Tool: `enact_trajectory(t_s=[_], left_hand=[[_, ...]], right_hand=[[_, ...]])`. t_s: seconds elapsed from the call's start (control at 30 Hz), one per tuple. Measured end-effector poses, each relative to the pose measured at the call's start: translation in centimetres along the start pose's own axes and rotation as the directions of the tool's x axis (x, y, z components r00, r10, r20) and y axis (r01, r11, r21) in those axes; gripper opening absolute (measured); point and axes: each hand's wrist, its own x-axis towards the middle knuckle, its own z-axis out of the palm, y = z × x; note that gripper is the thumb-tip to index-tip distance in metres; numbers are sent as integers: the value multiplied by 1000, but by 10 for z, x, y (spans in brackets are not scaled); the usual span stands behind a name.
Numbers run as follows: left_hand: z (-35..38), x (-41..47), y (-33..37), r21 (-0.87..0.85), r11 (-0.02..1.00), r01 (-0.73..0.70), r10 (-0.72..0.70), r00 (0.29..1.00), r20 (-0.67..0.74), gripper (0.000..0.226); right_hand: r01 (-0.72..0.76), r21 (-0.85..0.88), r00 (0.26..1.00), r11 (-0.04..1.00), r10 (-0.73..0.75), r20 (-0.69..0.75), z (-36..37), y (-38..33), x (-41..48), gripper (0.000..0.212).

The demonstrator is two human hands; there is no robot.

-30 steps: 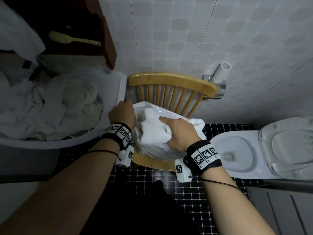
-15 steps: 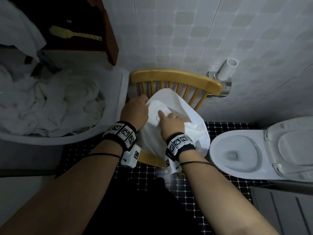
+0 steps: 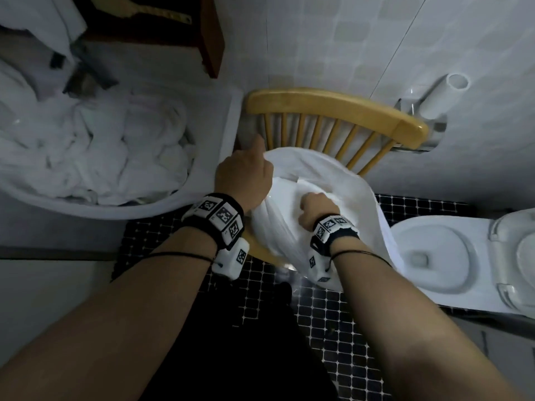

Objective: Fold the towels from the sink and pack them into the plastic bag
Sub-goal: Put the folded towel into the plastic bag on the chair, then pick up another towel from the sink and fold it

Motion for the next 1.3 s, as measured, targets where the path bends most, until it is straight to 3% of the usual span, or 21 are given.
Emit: enact_trajectory(t_s=[0.1, 0.17, 0.27, 0.37, 0.47, 0.57, 0.63, 0.8, 0.87, 0.97, 1.07, 1.17, 1.3], left_hand=[[4, 3, 6, -25, 999, -29, 29, 1000, -5, 19], [6, 4, 6, -43, 998, -43, 42, 999, -26, 21], [11, 6, 3, -21, 1000, -22, 21, 998, -54, 30], [11, 8, -1, -11, 1000, 13, -14, 998, -69, 34], [10, 8, -1, -39, 999, 7, -10, 997, -72, 26], [5, 5, -2, -108, 993, -41, 36, 998, -48, 19], [2, 4, -6, -146, 988, -51, 54, 998, 13, 23], [-20, -1, -15, -294, 955, -44, 68, 995, 72, 40], [-30, 0, -24, -319, 948, -7, 28, 998, 61, 40], [-45, 5, -57, -291, 956, 45, -21, 996, 86, 21], [-61, 8, -97, -243, 965, 101, -63, 985, 162, 16], [-75, 5, -151, -212, 963, 165, -111, 963, 246, 10], [-81, 2, -249, -190, 942, 275, -209, 928, 307, 24]], right_hand=[[-19, 22, 970, 1000, 13, 244, 26, 5, 6, 72], [3, 21, 946, 1000, -10, 323, 38, 9, 17, 86], [87, 57, 908, 995, -103, 406, 48, 17, 32, 91], [65, 93, 886, 994, -100, 452, 41, 23, 32, 78], [79, 146, 941, 986, -122, 316, 8, 17, 20, 46], [69, 256, 995, 964, -83, 46, -50, -2, 0, 38], [117, 224, 993, 967, -113, -29, -85, -24, -17, 28], [242, -96, 969, 966, -236, 69, -167, -81, -82, 19], [268, -68, 963, 961, -265, 56, -189, -102, -106, 21], [306, 29, 947, 952, -301, -112, -205, -140, -120, 28], [343, -29, 914, 939, -341, -221, -204, -187, -119, 23], [340, -71, 914, 938, -348, -211, -192, -243, -111, 34], [300, -77, 941, 951, -309, -138, -166, -327, -87, 33]])
